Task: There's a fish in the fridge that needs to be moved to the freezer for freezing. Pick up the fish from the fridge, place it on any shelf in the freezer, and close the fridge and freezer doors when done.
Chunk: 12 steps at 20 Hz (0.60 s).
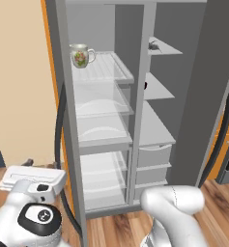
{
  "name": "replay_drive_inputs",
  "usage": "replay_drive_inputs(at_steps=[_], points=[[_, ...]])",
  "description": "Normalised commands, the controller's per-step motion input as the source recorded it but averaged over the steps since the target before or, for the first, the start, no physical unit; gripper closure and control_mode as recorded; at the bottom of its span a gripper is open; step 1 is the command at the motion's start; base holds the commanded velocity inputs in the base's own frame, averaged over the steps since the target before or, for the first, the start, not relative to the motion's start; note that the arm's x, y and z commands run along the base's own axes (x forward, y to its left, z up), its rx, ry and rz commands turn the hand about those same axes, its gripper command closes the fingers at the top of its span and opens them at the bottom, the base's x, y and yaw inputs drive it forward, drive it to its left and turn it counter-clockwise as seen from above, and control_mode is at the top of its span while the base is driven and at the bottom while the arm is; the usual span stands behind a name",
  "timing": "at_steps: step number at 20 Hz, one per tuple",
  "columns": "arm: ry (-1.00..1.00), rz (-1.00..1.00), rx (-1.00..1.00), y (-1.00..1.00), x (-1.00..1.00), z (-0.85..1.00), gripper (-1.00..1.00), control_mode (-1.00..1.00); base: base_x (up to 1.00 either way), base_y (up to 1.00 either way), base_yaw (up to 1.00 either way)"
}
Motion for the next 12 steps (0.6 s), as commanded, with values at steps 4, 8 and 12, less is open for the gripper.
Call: replay_drive_inputs(at_steps=[4, 8, 12], points=[[0.09, -0.04, 0.00, 0.12, 0.38, -0.13, -1.00, -1.00, 0.00, 0.00, 0.00], [0.14, -0.05, 0.00, 0.00, 0.30, -0.15, -1.00, -1.00, 0.00, 0.00, 0.00], [0.17, -0.01, 0.00, 0.00, 0.35, -0.15, -1.00, -1.00, 0.00, 0.00, 0.00]])
